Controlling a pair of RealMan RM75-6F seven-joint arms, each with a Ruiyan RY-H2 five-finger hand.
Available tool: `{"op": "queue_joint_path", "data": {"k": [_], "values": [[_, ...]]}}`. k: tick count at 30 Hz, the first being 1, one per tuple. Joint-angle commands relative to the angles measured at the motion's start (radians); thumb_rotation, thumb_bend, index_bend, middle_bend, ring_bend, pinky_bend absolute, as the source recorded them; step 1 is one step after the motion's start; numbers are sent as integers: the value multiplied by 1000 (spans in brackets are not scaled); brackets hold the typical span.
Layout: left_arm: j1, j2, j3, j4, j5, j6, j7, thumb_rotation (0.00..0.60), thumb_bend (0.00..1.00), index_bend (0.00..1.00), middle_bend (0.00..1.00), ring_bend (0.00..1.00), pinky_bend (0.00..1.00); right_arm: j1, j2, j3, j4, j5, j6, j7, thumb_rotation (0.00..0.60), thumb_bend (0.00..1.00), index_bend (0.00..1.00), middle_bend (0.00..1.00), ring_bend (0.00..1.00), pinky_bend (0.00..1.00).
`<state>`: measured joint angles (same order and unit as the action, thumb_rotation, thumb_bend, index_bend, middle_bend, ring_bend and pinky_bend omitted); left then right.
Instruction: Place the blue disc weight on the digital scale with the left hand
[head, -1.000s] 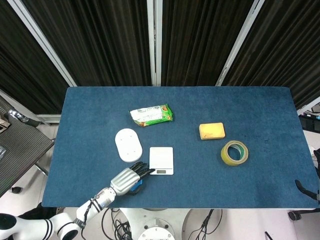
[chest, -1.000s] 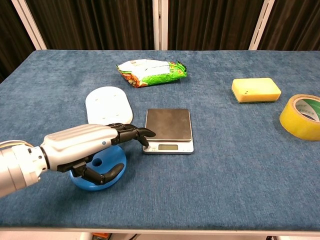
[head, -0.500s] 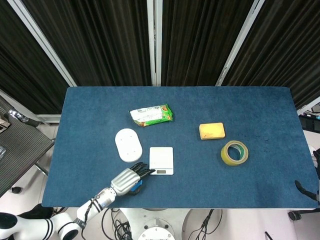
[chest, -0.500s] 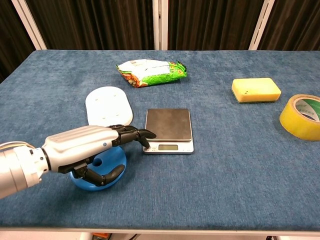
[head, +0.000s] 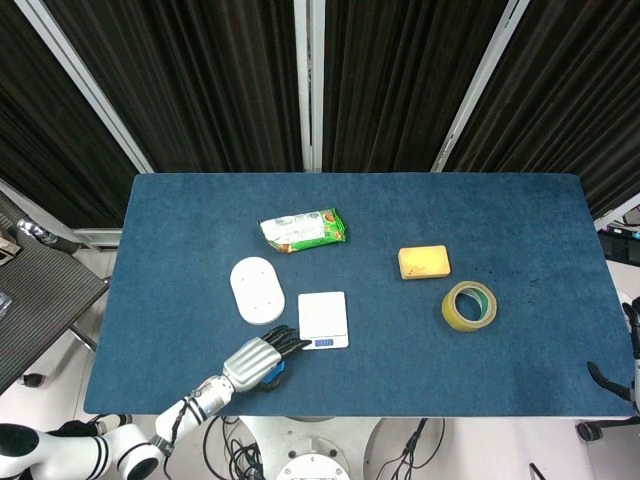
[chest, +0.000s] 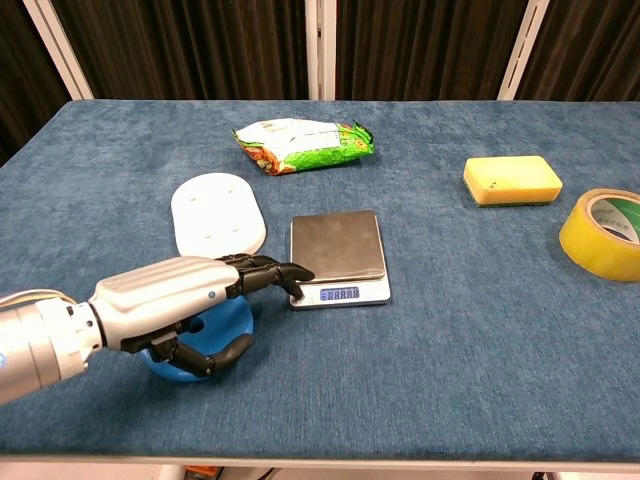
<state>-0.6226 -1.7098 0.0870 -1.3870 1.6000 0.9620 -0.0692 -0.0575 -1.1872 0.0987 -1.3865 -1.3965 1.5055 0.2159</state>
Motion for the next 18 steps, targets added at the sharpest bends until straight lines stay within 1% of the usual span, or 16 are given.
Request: {"op": "queue_joint_path", "data": {"k": [1,7,13,16,18], "values": [[0,3,-1,-4,3,6,1,600,580,40,147,0,0,0,0,-1,-1,0,-1,-1,600,125,0,0,0,0],[1,33,-12,-52,26,54,-10,600,578,40,145,0,0,-1,1,0,-3,-1,3,0,600,125,0,0,0,0],[10,86,-28,-125,67,143,-71,600,568,40,135,0,0,-3,3,0,-4,-3,6,3,600,125,0,0,0,0],[20,117,-26,-155,84,178,-76,600,561,40,128,0,0,-3,4,1,-6,-3,8,5,600,125,0,0,0,0],[32,139,-14,-167,86,190,-56,600,537,40,118,0,0,-5,7,3,-8,-4,12,8,600,124,0,0,0,0]]}}
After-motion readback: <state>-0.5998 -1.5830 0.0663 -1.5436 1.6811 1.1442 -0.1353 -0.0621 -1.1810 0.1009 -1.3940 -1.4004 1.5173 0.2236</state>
